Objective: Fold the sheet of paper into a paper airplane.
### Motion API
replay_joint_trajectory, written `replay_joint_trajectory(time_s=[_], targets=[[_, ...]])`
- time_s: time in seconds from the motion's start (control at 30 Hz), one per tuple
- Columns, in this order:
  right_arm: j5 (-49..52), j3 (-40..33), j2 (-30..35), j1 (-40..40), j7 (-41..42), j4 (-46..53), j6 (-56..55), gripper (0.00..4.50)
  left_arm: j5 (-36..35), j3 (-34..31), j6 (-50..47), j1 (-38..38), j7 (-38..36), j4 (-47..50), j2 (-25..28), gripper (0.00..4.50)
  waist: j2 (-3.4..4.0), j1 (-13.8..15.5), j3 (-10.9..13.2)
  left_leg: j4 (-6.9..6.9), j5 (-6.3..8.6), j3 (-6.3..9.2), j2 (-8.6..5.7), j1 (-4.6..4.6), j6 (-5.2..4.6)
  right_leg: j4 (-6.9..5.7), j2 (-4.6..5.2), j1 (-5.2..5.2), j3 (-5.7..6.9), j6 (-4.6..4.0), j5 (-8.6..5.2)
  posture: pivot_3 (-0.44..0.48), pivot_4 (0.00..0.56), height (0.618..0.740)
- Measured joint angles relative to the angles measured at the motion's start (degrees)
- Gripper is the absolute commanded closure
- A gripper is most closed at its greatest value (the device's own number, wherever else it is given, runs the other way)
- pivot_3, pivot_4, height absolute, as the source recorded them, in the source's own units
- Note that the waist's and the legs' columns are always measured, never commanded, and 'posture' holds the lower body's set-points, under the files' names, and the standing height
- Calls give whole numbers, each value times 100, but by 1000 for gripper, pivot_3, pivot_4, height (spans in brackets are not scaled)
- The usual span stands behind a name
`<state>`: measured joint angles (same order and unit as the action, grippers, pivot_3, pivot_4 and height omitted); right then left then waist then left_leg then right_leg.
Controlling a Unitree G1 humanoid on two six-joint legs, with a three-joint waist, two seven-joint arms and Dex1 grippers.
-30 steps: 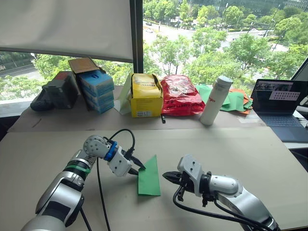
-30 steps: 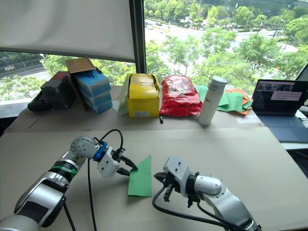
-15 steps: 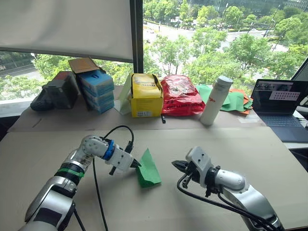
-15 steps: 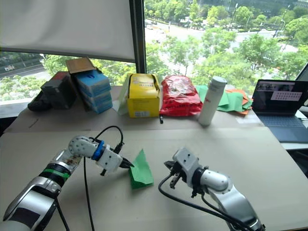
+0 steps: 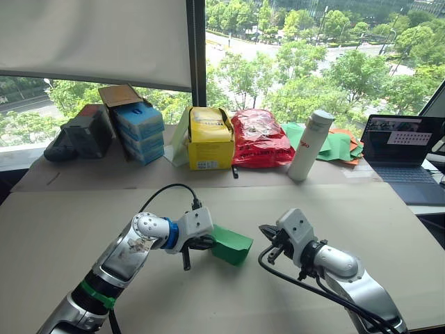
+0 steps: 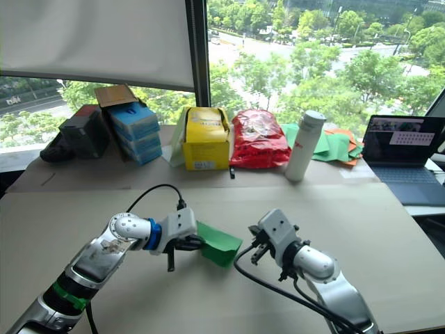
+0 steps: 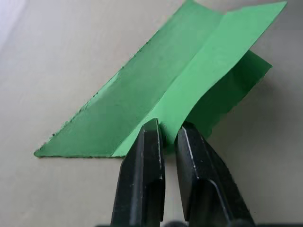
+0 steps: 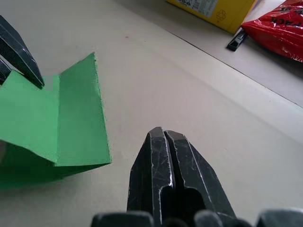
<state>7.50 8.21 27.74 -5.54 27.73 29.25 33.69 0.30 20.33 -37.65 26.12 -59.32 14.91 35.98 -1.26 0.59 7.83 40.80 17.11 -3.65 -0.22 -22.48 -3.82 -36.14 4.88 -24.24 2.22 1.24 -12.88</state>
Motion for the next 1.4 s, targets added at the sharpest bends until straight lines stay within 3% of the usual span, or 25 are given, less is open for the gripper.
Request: replay_joint_trajectory(time_s=[0.1,0.17,0.27,0.4,0.53,0.57,0.7,0.83,0.93,1.27,1.4], targets=[[-7,7,37,-31,77,-113,-96,4500,-23,-1,65,0,43,-4,24,1923,0,2,0,0,0,-2,-1,-1,-1,2,4,0,-2,0,0,0,150,740],[-5,6,53,-64,102,-156,-120,3882,-82,-28,199,-3,38,4,26,1249,0,10,0,1,0,-2,-1,-1,0,1,6,0,-1,0,0,0,150,740],[32,1,176,-47,268,-148,-233,2909,-637,-445,258,-161,-189,239,109,1243,1,3,1,0,0,-1,1,-3,0,1,9,-4,-2,0,0,0,150,740],[297,49,398,268,775,408,-448,1538,-1440,-1290,274,-492,-670,551,611,1243,7,-35,4,-7,-1,1,6,5,3,1,10,-2,-3,-5,-3,0,150,740],[463,297,491,408,1105,824,-491,95,-1630,-1483,459,-884,-906,430,1039,1243,8,-23,5,-6,2,0,3,17,-1,1,12,9,-2,-5,-3,0,150,740],[385,419,536,409,1114,843,-544,15,-1641,-1504,500,-952,-905,316,1068,1243,8,-14,5,-6,2,-1,2,17,-2,1,13,9,-1,-4,-2,0,150,740],[-437,1132,545,171,970,408,-989,15,-1649,-1612,556,-1003,-743,-135,992,1243,7,15,5,-4,1,-2,-4,14,0,1,14,6,5,-4,-3,0,150,740],[-1036,1363,279,56,574,-61,-1385,15,-1750,-1610,539,-971,-619,-158,856,1243,6,7,5,-3,-21,-7,-6,7,38,1,14,2,2,-4,-3,0,150,740],[-1393,1395,110,55,270,-324,-1670,815,-1866,-1610,487,-922,-510,-118,817,1243,6,5,5,-4,-21,-8,-6,7,39,0,13,0,1,-4,-3,0,150,740],[-1517,1361,17,253,304,-270,-1971,4298,-1942,-1569,484,-937,-259,-106,734,1243,6,6,5,-4,-20,-7,-5,9,37,-1,13,2,-1,-4,-3,0,150,740],[-1515,1332,146,240,510,-241,-2184,4430,-1941,-1477,491,-955,-187,-112,684,1243,6,3,5,-4,-17,-7,-5,10,33,-1,12,2,-1,-4,-2,0,150,740]])
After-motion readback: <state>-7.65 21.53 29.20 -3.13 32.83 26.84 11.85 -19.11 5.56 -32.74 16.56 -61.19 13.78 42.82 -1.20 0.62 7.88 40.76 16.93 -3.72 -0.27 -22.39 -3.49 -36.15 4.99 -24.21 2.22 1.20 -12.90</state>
